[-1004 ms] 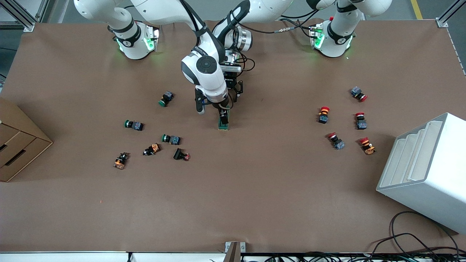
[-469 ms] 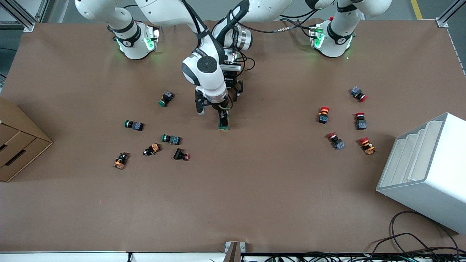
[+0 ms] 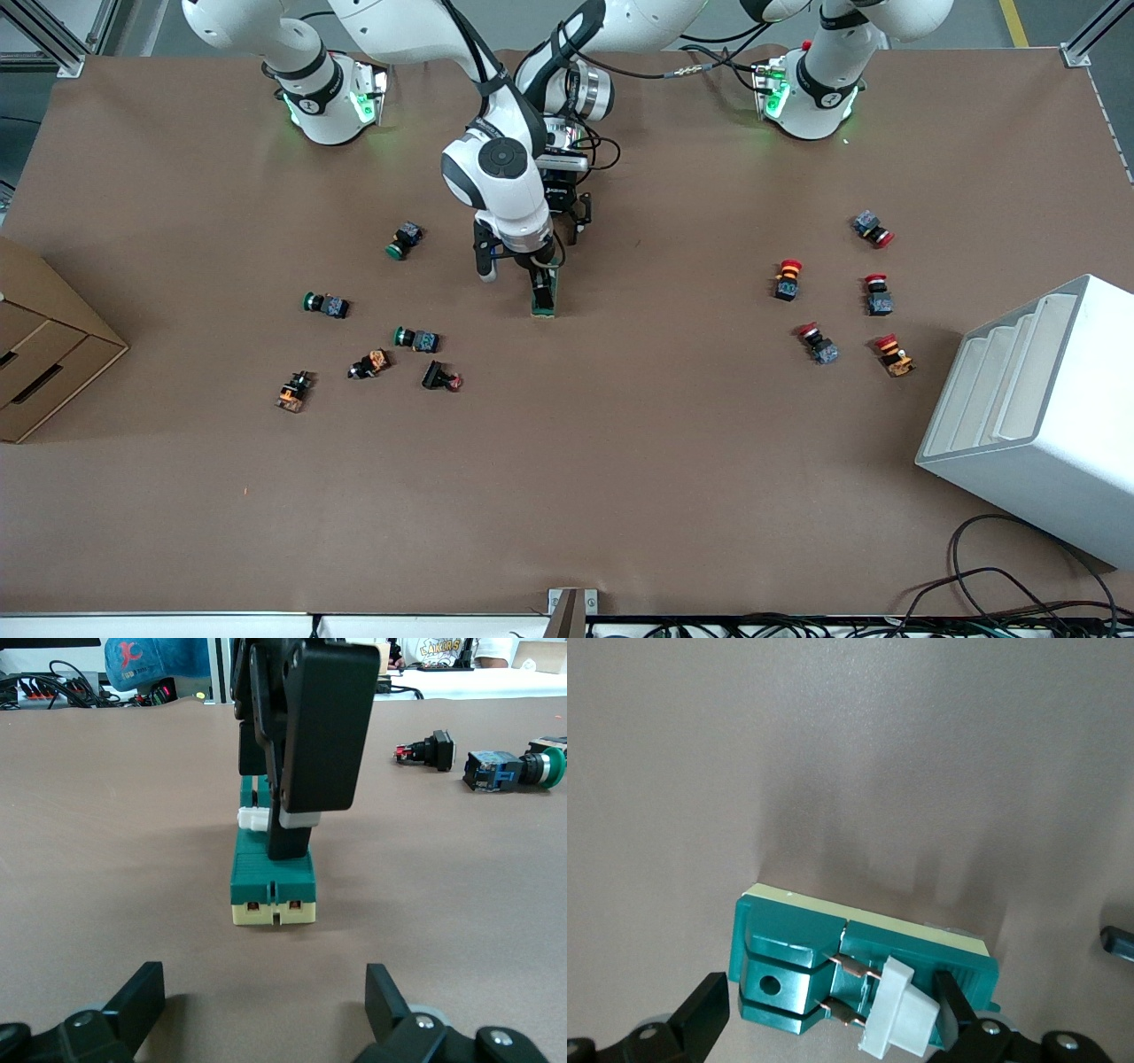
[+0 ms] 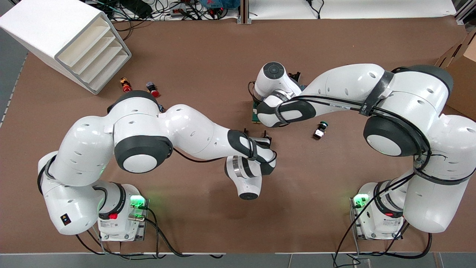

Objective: Close load switch with both arms
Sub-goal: 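Push the white switch handle down with the right gripper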

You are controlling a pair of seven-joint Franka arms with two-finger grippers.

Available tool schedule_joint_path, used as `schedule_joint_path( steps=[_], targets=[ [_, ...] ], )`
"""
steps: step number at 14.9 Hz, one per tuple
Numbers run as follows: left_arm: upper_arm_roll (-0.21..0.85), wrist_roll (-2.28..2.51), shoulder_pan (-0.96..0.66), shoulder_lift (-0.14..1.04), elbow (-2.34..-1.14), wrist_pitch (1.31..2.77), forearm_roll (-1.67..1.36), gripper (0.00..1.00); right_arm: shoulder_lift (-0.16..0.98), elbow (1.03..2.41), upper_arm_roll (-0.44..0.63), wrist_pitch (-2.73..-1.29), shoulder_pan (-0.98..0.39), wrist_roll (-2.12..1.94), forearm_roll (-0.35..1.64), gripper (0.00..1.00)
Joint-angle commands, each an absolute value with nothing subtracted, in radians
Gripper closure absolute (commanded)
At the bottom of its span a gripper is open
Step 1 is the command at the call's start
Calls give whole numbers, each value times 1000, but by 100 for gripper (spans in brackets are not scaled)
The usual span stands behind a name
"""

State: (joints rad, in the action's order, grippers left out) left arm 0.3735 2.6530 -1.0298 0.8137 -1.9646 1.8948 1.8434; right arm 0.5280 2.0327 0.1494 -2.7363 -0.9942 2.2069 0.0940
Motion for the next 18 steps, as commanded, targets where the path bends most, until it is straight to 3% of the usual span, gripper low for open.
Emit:
schedule_joint_path(
  steps=[1,12,18],
  targets=[
    [371,2688,-1045,838,-1960,1901,1842,0,532,2000,184,-2757,-985,2224,63,0],
    [373,2689,-1054,845,-1965,1899,1841,0,538,1927,186,-2741,-934,2220,66,0],
    [373,2692,-1068,851,-1967,1899,1839,0,600,1873,186,-2741,-928,2218,64,0]
  ],
)
